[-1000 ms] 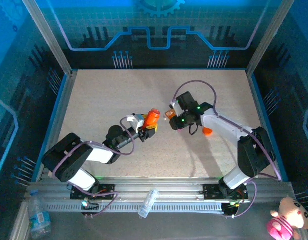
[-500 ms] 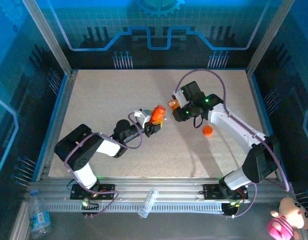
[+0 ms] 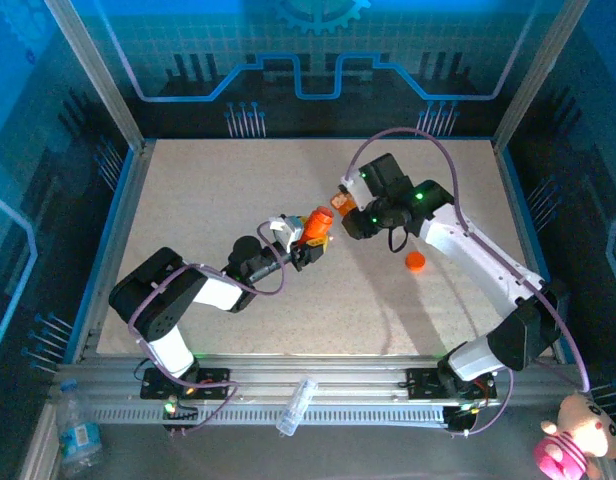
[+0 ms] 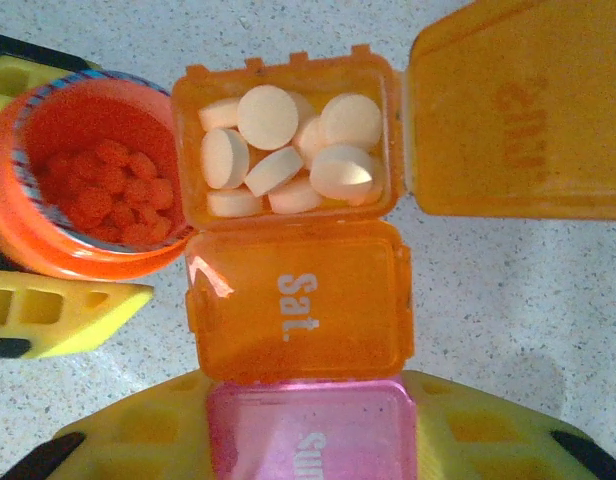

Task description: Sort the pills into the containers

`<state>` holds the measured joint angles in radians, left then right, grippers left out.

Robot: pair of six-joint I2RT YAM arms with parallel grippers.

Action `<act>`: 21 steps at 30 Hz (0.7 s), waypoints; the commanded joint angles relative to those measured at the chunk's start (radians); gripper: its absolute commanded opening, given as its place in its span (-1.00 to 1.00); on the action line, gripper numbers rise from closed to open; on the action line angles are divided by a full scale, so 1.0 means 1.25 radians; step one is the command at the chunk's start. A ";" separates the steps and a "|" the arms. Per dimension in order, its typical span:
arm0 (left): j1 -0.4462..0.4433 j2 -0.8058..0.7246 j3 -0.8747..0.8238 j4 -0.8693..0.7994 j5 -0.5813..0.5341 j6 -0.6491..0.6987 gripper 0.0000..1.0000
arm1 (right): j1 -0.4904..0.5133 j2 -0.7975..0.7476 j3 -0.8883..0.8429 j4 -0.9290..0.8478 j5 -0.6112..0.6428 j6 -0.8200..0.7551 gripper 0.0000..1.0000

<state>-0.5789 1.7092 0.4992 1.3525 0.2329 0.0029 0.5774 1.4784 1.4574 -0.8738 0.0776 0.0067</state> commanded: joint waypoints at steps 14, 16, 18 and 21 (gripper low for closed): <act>0.003 -0.009 0.028 0.040 0.022 0.002 -1.00 | 0.060 0.028 0.052 -0.065 0.104 -0.051 -0.64; 0.004 -0.010 0.028 0.040 0.024 0.000 -1.00 | 0.064 0.031 0.055 -0.068 0.112 -0.054 -0.65; 0.003 -0.010 0.029 0.040 0.025 0.001 -1.00 | 0.070 0.032 0.056 -0.071 0.124 -0.060 -0.67; 0.004 -0.009 0.029 0.039 0.029 -0.002 -1.00 | 0.084 0.035 0.060 -0.074 0.147 -0.072 -0.67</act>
<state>-0.5789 1.7092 0.5034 1.3518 0.2409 0.0021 0.6483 1.5116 1.4982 -0.9352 0.2218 -0.0505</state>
